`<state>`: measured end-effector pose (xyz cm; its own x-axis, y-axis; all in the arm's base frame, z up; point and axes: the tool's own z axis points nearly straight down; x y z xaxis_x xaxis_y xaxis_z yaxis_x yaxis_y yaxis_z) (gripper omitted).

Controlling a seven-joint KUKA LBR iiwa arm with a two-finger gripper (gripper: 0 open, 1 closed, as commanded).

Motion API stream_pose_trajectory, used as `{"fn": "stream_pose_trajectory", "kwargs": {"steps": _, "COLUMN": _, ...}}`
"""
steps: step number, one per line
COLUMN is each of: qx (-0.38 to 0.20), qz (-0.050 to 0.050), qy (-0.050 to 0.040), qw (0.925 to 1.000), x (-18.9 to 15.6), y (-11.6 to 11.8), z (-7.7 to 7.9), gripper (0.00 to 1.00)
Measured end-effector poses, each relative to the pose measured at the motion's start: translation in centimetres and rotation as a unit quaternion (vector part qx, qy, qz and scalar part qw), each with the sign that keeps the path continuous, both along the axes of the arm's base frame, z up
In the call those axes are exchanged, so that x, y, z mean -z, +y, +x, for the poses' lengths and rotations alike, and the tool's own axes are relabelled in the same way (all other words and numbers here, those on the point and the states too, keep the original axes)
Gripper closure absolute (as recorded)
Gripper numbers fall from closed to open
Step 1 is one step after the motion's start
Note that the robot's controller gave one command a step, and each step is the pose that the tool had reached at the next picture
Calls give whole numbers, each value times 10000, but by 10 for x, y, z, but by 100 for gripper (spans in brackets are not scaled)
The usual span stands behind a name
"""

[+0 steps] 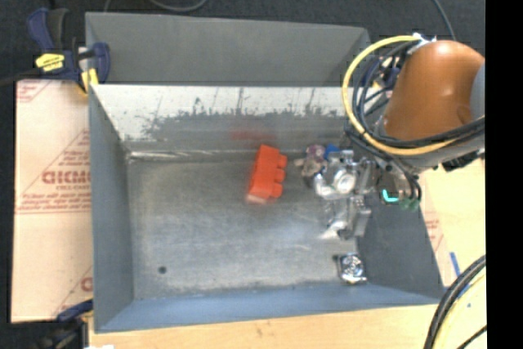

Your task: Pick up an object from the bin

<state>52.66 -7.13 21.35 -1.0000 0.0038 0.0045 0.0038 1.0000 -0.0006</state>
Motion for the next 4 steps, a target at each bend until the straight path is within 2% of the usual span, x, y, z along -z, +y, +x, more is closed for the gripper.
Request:
{"fn": "stream_pose_trajectory", "kwargs": {"steps": 1, "qx": -1053, "qz": 5, "qy": -28, "qw": 9944, "x": 144, "y": 13, "z": -2, "gripper": 0}}
{"fn": "stream_pose_trajectory", "kwargs": {"steps": 2, "qx": -1065, "qz": -7, "qy": -56, "qw": 9943, "x": 140, "y": 13, "z": 0, "gripper": 100}}
{"fn": "stream_pose_trajectory", "kwargs": {"steps": 3, "qx": -981, "qz": 21, "qy": -42, "qw": 9952, "x": 114, "y": -3, "z": 3, "gripper": 100}}
{"fn": "stream_pose_trajectory", "kwargs": {"steps": 4, "qx": -871, "qz": -10, "qy": -78, "qw": 9962, "x": 15, "y": 1, "z": 10, "gripper": 100}}
